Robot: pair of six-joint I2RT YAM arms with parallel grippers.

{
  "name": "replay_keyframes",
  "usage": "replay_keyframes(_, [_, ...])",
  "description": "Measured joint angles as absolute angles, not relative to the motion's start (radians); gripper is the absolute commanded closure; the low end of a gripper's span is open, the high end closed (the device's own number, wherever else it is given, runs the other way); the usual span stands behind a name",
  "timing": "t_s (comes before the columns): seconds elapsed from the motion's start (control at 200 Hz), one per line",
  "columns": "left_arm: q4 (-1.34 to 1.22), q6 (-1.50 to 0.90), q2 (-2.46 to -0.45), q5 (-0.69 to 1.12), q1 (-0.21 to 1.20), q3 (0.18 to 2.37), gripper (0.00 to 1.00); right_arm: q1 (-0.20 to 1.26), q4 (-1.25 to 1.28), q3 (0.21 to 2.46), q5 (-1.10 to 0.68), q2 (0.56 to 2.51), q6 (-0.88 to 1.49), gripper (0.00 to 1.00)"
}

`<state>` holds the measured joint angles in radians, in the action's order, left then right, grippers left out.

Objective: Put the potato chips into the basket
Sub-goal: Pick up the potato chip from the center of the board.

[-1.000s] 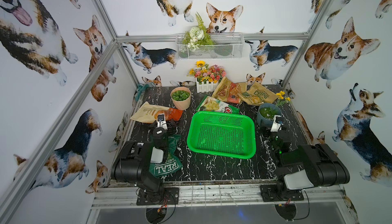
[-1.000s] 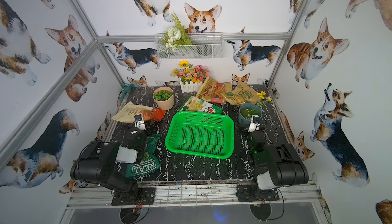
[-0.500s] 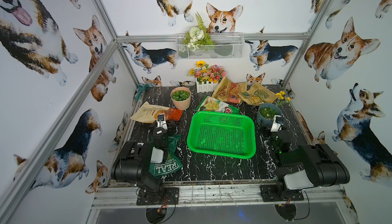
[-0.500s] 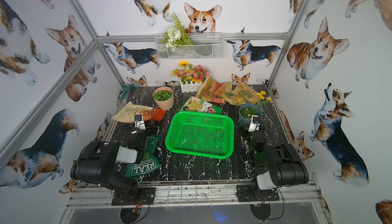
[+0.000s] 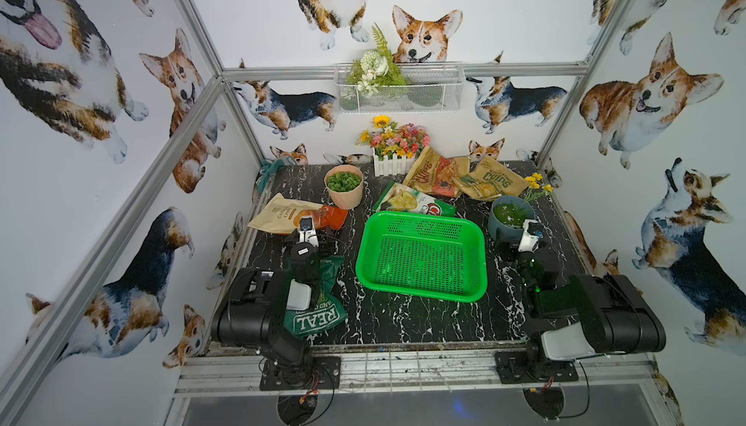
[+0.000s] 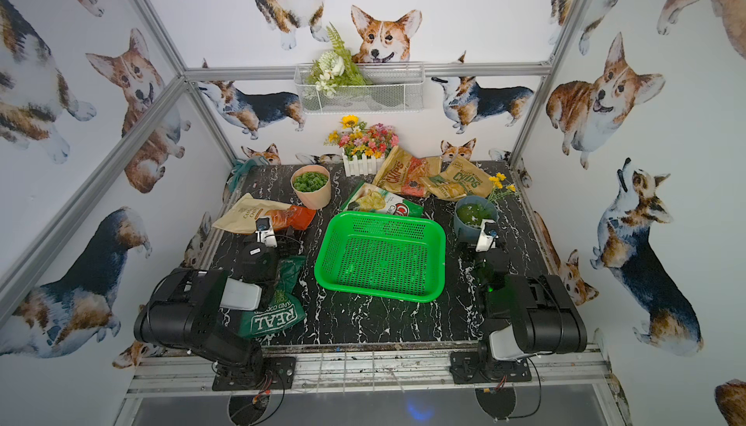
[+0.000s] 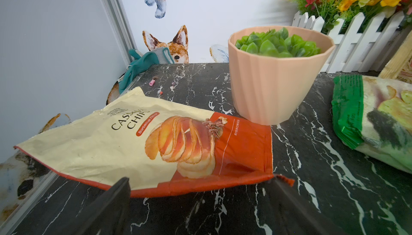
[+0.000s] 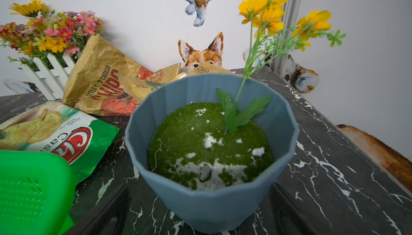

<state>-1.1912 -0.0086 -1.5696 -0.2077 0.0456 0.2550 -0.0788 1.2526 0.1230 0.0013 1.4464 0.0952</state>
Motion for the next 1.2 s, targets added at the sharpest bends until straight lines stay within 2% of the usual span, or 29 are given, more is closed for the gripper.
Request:
replay_keyframes(0.26, [-1.191, -0.009, -1.570, -0.208, 0.046, 0.255, 0.01, -0.076, 1.252, 0.126, -0.007, 1.446, 0.095, 0.00])
replay_keyframes(0.365, [-1.206, -0.007, -1.551, -0.242, 0.075, 0.234, 0.01, -0.064, 1.252, 0.113, -0.005, 1.420, 0.095, 0.03])
replay_keyframes(0.646, [-1.443, 0.116, -1.536, -0.450, 0.281, 0.098, 0.00, 0.079, 1.082, 0.107, 0.093, 1.042, 0.048, 0.09])
replay_keyframes(0.811, [-1.443, 0.179, -1.455, -0.552, 0.352, 0.115, 0.00, 0.093, 0.891, 0.158, 0.123, 0.885, 0.087, 0.15])
replay_keyframes(0.976, [-1.188, 0.142, -1.274, -0.578, 0.360, 0.207, 0.00, 0.112, 0.683, 0.296, 0.104, 0.854, 0.197, 0.19])
replay_keyframes(1.086, [-0.932, 0.064, -1.139, -0.553, 0.345, 0.294, 0.01, 0.157, 0.553, 0.447, 0.062, 0.939, 0.289, 0.19])
replay_keyframes(1.196, [-0.669, -0.058, -1.015, -0.517, 0.301, 0.382, 0.04, 0.270, 0.435, 0.584, 0.033, 1.053, 0.336, 0.19])
